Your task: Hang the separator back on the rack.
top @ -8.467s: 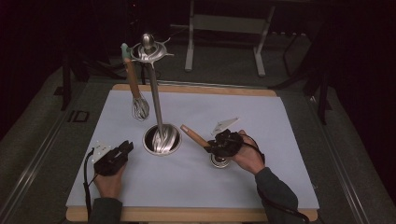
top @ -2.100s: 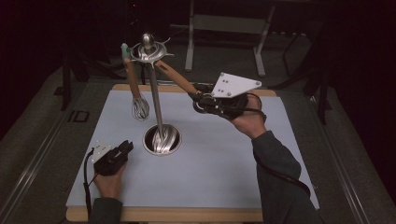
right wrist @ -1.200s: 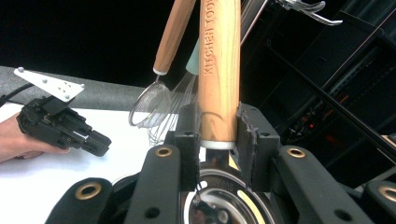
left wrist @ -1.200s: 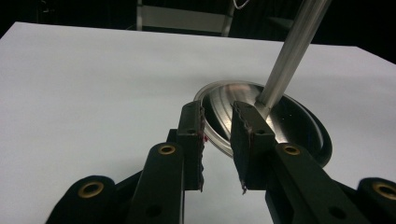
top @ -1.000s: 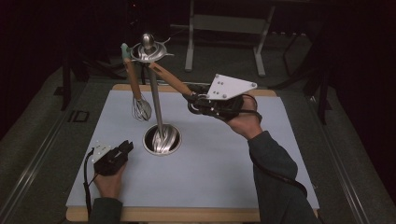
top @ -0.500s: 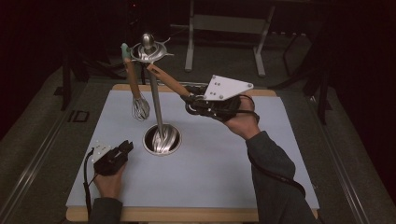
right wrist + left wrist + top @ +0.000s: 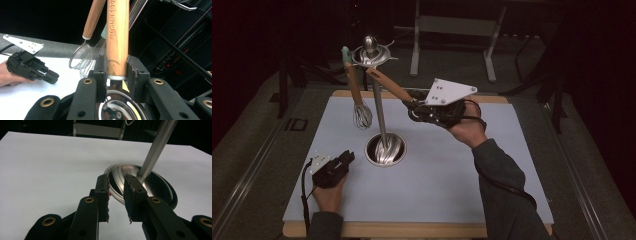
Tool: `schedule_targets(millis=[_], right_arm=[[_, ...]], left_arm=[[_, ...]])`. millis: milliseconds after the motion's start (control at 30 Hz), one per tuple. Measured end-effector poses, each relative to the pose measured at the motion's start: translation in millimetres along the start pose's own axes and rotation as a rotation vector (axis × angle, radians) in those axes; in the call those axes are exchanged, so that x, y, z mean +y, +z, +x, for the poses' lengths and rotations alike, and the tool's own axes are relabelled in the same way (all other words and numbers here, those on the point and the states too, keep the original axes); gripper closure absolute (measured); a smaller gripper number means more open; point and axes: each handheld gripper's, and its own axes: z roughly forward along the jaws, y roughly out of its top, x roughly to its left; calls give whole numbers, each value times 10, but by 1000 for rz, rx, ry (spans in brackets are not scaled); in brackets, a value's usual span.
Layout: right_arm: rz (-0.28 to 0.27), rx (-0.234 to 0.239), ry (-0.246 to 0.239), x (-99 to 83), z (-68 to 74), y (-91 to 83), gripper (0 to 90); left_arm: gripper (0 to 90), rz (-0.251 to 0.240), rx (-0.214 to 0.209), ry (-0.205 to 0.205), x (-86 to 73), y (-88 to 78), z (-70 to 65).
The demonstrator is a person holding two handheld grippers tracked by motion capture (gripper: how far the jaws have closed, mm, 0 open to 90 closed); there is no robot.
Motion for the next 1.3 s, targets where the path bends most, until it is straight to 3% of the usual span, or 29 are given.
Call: schedule_targets(millis=[867, 1300], right_arm=[[34, -40, -10, 82, -53, 98, 710], [62, -40, -5, -3, -20, 190, 705]], left_arm=[[746, -2, -1, -1, 0, -1, 3], [745, -2, -1, -1, 0, -1, 3]])
